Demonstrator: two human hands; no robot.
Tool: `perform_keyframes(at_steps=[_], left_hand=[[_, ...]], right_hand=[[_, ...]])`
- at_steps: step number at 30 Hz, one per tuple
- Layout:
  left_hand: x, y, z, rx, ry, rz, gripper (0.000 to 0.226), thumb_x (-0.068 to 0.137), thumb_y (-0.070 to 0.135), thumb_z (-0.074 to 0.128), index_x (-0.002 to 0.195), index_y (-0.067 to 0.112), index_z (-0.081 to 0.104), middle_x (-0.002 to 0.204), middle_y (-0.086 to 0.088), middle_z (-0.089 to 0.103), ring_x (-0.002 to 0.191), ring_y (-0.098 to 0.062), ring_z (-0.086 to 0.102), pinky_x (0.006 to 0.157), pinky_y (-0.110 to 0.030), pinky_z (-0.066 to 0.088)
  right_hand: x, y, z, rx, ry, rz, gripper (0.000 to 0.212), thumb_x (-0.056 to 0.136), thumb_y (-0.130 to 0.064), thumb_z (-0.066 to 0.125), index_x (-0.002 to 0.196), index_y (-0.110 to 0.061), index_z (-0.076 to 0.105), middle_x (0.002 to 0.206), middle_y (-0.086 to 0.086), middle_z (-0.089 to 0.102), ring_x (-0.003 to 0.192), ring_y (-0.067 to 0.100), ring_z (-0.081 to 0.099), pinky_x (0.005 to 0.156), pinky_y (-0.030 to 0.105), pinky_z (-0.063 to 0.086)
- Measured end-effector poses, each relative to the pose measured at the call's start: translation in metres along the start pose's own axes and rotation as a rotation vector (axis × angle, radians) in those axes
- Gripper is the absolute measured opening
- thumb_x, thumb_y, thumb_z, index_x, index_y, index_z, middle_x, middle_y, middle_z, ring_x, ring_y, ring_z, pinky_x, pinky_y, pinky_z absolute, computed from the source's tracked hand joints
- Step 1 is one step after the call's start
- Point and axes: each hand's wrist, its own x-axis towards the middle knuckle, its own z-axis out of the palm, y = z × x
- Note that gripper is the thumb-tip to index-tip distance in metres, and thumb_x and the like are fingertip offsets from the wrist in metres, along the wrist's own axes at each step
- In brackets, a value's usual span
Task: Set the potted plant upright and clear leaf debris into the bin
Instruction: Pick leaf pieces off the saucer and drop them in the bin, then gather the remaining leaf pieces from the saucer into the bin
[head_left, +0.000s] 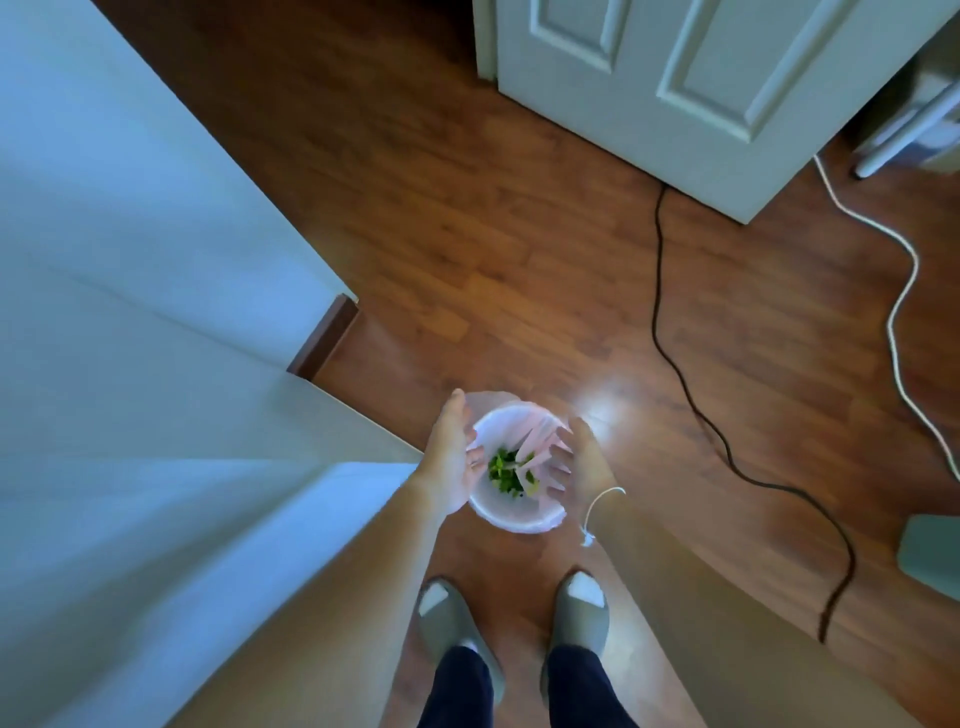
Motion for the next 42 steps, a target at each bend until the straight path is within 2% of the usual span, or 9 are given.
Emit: perform_keyframes(at_steps=[4,11,16,30,33,35,37,39,42], left_hand=[[-0.068,0.057,0.010,0.034,-0.025,0.142,0.066,0.094,0.055,0.032,0.149,0.020,0.026,0.158,-0.013,0.022,0.142,-0.033,0.029,0.115,-0.042,0.025],[-0.227,0.155,0.010,0.021,-0.055,0.487,0.066,0.094,0.058,0.030,0.148,0.021,0.027,0.159,-0.009,0.022,0.143,-0.032,0.028,0.118,-0.044,0.023],[-0.327,0.189,-0.037,-0.052,0.052,0.727,0.062,0.095,0.054,0.030,0.147,0.020,0.030,0.157,-0.010,0.026,0.141,-0.032,0.032,0.116,-0.042,0.026],[-0.440,0.053,-0.289,-0.387,0.483,0.801,0.057,0.098,0.046,0.031,0.148,0.021,0.027,0.155,-0.008,0.029,0.137,-0.032,0.036,0.112,-0.043,0.029],[-0.457,0.031,-0.331,-0.382,0.635,0.839,0.038,0.098,0.035,0.039,0.132,0.021,0.047,0.124,-0.002,0.053,0.111,-0.025,0.050,0.094,-0.037,0.043],[-0.463,0.016,-0.358,-0.278,0.803,0.856,0.025,0.097,0.026,0.042,0.112,0.017,0.060,0.103,0.002,0.056,0.099,-0.020,0.048,0.083,-0.031,0.038],[-0.462,0.003,-0.381,-0.144,0.959,0.805,0.031,0.095,0.020,0.046,0.121,0.012,0.059,0.109,-0.003,0.058,0.099,-0.019,0.050,0.082,-0.027,0.036],[-0.457,-0.008,-0.402,-0.094,1.014,0.732,0.042,0.091,0.017,0.050,0.133,0.010,0.050,0.127,-0.011,0.055,0.108,-0.026,0.055,0.083,-0.027,0.040],[-0.446,-0.016,-0.418,-0.183,0.980,0.616,0.060,0.085,0.022,0.057,0.141,0.012,0.037,0.134,-0.017,0.048,0.112,-0.032,0.057,0.086,-0.035,0.049]], right_hand=[[-0.067,-0.050,0.022,-0.108,-0.081,-0.167,0.055,0.094,-0.053,0.039,0.144,-0.028,0.036,0.151,-0.002,0.038,0.138,0.028,0.037,0.115,0.047,0.025],[-0.207,-0.137,0.082,-0.351,-0.287,-0.482,0.063,0.094,-0.053,0.038,0.147,-0.020,0.036,0.151,0.004,0.039,0.138,0.029,0.038,0.112,0.043,0.028],[-0.304,-0.155,0.147,-0.518,-0.478,-0.650,0.064,0.095,-0.051,0.038,0.148,-0.017,0.032,0.154,0.004,0.036,0.141,0.028,0.035,0.116,0.044,0.026],[-0.405,0.031,0.281,-0.960,-0.779,-0.676,0.057,0.095,-0.047,0.042,0.145,-0.018,0.039,0.148,0.003,0.042,0.133,0.030,0.042,0.107,0.042,0.034],[-0.416,0.076,0.304,-1.028,-0.782,-0.708,0.048,0.095,-0.045,0.043,0.136,-0.019,0.047,0.144,0.006,0.047,0.128,0.031,0.046,0.104,0.041,0.038],[-0.420,0.103,0.319,-1.055,-0.771,-0.731,0.032,0.095,-0.041,0.045,0.119,-0.021,0.052,0.137,0.012,0.052,0.125,0.035,0.049,0.103,0.044,0.041],[-0.420,0.121,0.332,-1.035,-0.728,-0.771,0.032,0.094,-0.037,0.050,0.117,-0.015,0.055,0.119,0.015,0.060,0.110,0.037,0.058,0.100,0.046,0.045],[-0.416,0.134,0.344,-0.971,-0.669,-0.803,0.044,0.092,-0.030,0.055,0.132,-0.012,0.051,0.102,0.011,0.061,0.089,0.031,0.060,0.094,0.046,0.051],[-0.402,0.139,0.357,-0.930,-0.582,-0.757,0.059,0.085,-0.023,0.059,0.140,-0.011,0.043,0.119,0.015,0.063,0.093,0.031,0.064,0.092,0.045,0.054]])
